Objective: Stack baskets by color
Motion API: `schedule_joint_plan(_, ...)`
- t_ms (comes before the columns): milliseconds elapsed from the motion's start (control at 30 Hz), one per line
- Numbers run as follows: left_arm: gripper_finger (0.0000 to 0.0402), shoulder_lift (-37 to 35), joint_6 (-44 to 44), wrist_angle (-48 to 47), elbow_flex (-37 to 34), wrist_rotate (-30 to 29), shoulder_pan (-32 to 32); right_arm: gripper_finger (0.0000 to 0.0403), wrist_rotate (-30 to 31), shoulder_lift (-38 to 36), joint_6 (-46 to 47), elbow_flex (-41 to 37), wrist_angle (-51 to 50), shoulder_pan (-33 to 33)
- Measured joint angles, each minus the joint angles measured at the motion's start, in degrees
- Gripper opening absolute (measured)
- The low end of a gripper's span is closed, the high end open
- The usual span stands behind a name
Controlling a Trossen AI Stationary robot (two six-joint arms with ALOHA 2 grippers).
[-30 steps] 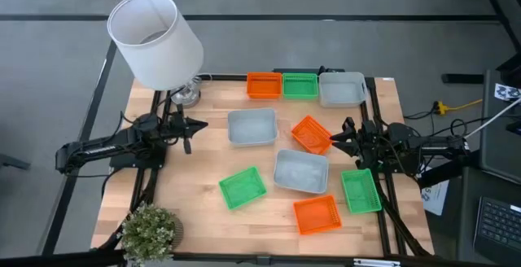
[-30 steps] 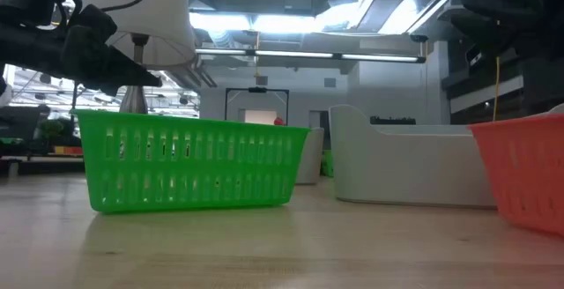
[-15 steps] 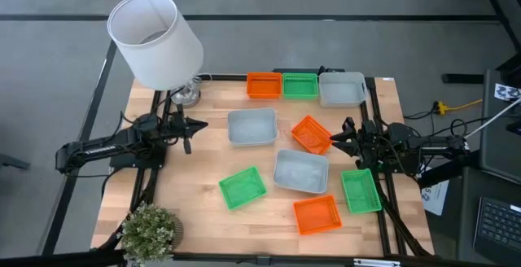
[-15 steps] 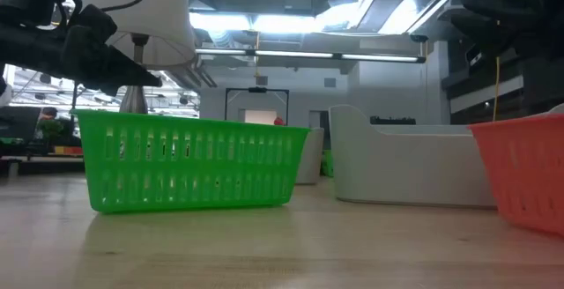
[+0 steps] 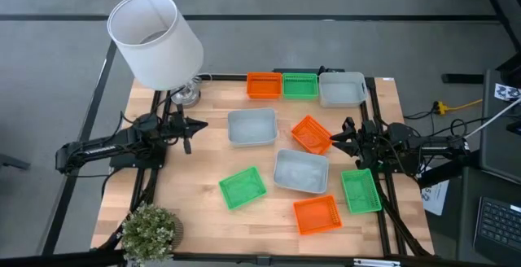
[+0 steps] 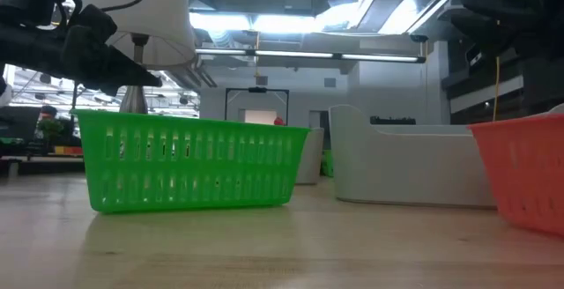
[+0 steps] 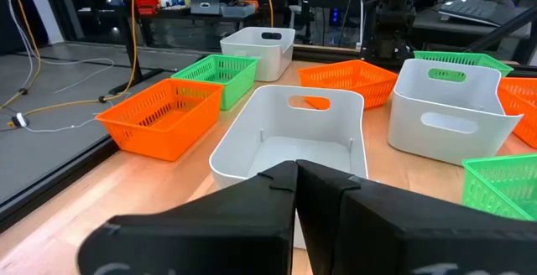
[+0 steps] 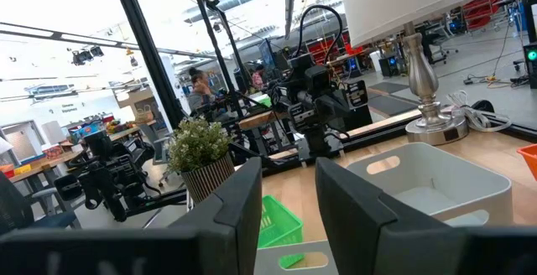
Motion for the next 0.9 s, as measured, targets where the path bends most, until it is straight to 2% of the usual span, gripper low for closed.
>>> schedule_joint_plan(200, 0.0, -0.02, 0.0, 0.02, -0.02, 0.0, 0.0, 0.0114, 0.88, 0.03, 1.85, 0.02, 0.88, 0.02)
schedule_joint_plan(333, 0.0, 0.0, 0.0, 0.02, 0.0, 0.02, -0.02, 0.0114, -2.81, 0.14, 3.06, 0.02, -0.67, 0.02)
schedule_joint_plan(600, 0.0, -0.02, 0.24, 0.02, 0.0, -0.11, -0.02, 0.0114, -3.39, 0.14, -0.04, 0.02, -0.55, 0.04)
schedule_joint_plan(700, 0.0, -0.02, 0.2, 0.02, -0.01, -0.1, -0.01, 0.0114, -0.95, 0.17, 0.03, 0.02, -0.55, 0.04)
schedule_joint_plan(833, 0.0, -0.02, 5.29, 0.0, -0.01, -0.05, 0.0, 0.0114, 4.44, 0.17, 0.2, 0.02, -0.55, 0.04)
schedule_joint_plan(900, 0.0, -0.02, 4.19, 0.0, 0.0, -0.02, 0.01, 0.0114, 5.53, 0.2, 0.09, 0.02, -0.55, 0.04)
